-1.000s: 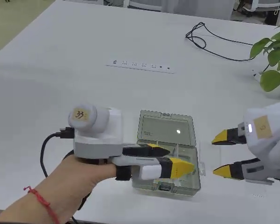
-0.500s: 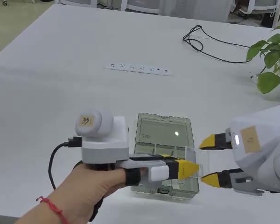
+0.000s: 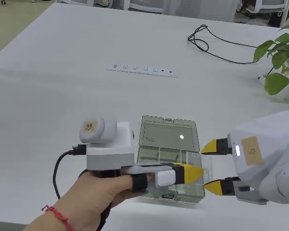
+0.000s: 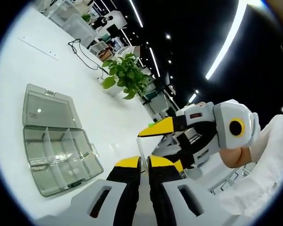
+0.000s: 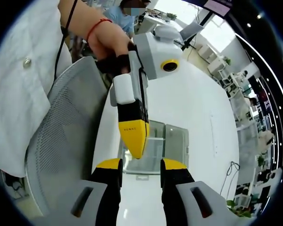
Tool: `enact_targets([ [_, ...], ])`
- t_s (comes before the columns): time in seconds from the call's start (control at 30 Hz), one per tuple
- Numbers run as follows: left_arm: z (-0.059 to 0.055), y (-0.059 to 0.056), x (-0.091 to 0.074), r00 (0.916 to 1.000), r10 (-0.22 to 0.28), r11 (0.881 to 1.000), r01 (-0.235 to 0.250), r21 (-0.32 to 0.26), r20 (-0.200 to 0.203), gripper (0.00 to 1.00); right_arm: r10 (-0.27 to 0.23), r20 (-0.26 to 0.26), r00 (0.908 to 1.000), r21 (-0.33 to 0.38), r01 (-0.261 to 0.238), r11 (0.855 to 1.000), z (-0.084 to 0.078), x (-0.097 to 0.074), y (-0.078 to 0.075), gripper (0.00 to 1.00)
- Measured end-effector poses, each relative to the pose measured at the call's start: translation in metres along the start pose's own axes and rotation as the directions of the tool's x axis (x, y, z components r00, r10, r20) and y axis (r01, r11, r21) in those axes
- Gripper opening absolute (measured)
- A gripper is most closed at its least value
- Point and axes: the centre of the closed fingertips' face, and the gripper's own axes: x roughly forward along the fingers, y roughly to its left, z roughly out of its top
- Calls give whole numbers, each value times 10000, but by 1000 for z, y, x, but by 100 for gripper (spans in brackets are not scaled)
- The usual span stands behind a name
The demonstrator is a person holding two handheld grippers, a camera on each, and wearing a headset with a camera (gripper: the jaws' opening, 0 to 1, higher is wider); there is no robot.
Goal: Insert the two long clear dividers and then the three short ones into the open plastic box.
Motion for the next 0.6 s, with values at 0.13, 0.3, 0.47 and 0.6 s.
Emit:
enact_targets([
  [0.13,-1,0,0,10000,-42,10000,42,-66,9,0,1,-35,10000,-26,-1,10000,0,0,0,33],
  [0.3,-1,1,1,9999,-68,9997,70,-217,77,0,-35,-91,10000,-129,34,9999,-1,0,1,33],
  [0.47,-1,1,1,9997,-31,9992,40,-407,228,0,-96,-115,9999,-251,94,9996,-1,0,1,33],
  [0.6,-1,2,0,9994,-18,9984,37,-560,332,0,-137,-87,9999,-270,135,9995,1,1,1,34],
])
